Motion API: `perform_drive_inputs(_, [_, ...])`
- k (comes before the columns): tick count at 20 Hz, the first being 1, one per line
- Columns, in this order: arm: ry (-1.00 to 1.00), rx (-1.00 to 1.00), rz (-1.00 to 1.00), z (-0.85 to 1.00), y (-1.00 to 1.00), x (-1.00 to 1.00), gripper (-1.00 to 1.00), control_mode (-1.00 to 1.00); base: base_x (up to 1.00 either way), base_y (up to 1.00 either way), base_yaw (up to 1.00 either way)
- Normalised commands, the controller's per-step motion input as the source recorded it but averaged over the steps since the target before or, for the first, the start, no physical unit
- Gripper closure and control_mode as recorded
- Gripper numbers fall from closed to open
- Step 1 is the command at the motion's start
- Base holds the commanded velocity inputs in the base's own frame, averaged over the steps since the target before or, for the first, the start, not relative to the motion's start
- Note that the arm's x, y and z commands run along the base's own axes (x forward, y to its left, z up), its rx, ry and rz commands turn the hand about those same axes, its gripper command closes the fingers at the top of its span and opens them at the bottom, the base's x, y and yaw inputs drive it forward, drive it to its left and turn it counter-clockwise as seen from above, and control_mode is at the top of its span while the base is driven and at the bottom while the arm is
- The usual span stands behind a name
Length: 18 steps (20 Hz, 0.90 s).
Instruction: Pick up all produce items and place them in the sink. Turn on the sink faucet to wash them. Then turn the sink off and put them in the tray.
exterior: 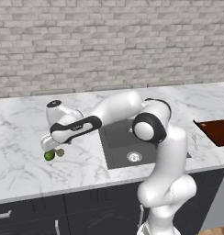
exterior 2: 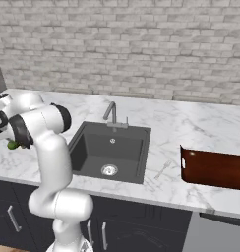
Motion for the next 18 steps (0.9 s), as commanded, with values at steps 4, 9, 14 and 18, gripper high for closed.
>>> perform_drive_inputs(4, [0.03,-0.01,0.0,-0.21,0.06,0.29,-1.0,-1.0,0.0,0.0,0.0])
perform_drive_inputs(9, [0.03,-0.02,0.0,-0.24,0.09,0.17,-1.0,-1.0,0.0,0.0,0.0])
perform_drive_inputs(14, [0.03,-0.01,0.0,-0.24,0.1,0.09,-1.0,-1.0,0.0,0.0,0.0])
perform_drive_inputs(18, [0.0,0.0,0.0,-0.21,0.01,0.01,-1.0,-1.0,0.0,0.0,0.0])
